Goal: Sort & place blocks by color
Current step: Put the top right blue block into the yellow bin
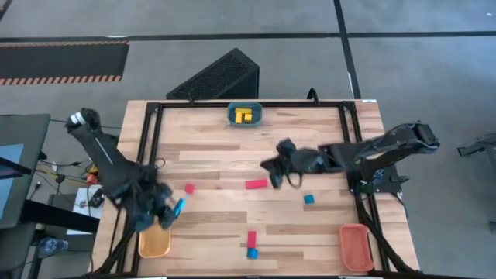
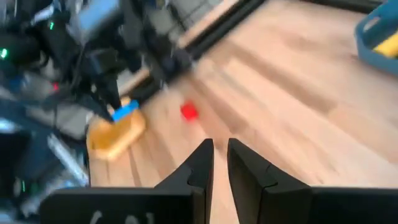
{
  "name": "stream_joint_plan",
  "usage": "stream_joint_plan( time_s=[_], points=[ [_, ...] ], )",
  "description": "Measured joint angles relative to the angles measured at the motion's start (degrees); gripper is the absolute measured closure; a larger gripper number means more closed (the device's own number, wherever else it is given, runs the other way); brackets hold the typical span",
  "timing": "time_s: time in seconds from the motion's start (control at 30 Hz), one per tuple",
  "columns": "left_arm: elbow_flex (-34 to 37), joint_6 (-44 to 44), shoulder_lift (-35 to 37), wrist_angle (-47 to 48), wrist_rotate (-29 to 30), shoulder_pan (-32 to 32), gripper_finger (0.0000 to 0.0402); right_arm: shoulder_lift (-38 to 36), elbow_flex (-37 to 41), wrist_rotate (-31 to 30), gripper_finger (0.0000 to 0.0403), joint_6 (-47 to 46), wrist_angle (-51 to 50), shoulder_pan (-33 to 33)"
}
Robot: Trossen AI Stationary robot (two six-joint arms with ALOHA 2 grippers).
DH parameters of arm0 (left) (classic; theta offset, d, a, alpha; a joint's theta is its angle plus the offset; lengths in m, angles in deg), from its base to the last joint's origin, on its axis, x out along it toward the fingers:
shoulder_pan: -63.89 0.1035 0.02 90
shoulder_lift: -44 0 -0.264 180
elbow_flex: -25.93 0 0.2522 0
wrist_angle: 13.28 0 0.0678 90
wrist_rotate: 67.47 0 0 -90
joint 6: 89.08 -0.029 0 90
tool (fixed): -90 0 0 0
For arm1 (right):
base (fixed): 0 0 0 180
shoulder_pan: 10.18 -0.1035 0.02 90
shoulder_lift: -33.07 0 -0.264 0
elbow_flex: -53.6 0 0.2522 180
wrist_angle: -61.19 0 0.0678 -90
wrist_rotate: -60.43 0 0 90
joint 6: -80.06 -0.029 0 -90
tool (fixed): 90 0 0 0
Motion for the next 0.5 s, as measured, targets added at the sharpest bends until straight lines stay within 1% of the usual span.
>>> stream_joint_plan(
  time_s=[0.07, 0.13, 0.2, 0.23, 0.37, 0.5],
  points=[
    [0.0, 6.53, -4.03, -2.53, -3.91, -4.22, 0.0327, -0.42, 0.0, -3.87, 0.0336, -0.19, -4.47, -3.82],
    [-0.75, 11.97, -7.81, -5.17, -7.54, -7.62, 0.0326, 0.21, 0.0, -8.37, 0.0336, -0.38, -6.42, -7.07],
    [-2.56, 15.72, -10.94, -7.14, -9.67, -9.98, 0.0326, 1.68, 0.0, -12.14, 0.0336, -1.36, -7.24, -9.44],
    [-3.75, 16.69, -12.31, -7.64, -10.25, -10.73, 0.0326, 2.67, 0.0, -13.08, 0.0336, -1.77, -7.09, -10.2],
    [-7.87, 16.86, -16.5, -5.75, -12.82, -11.41, 0.0326, 6.97, 0.0, -12.67, 0.0336, -2.29, -3.73, -11.14],
    [-8.74, 16.73, -18.93, -2.41, -15.64, -11.4, 0.0326, 11.25, 0.09, -8.99, 0.0336, -2.43, 3.07, -11.12]
  ],
)
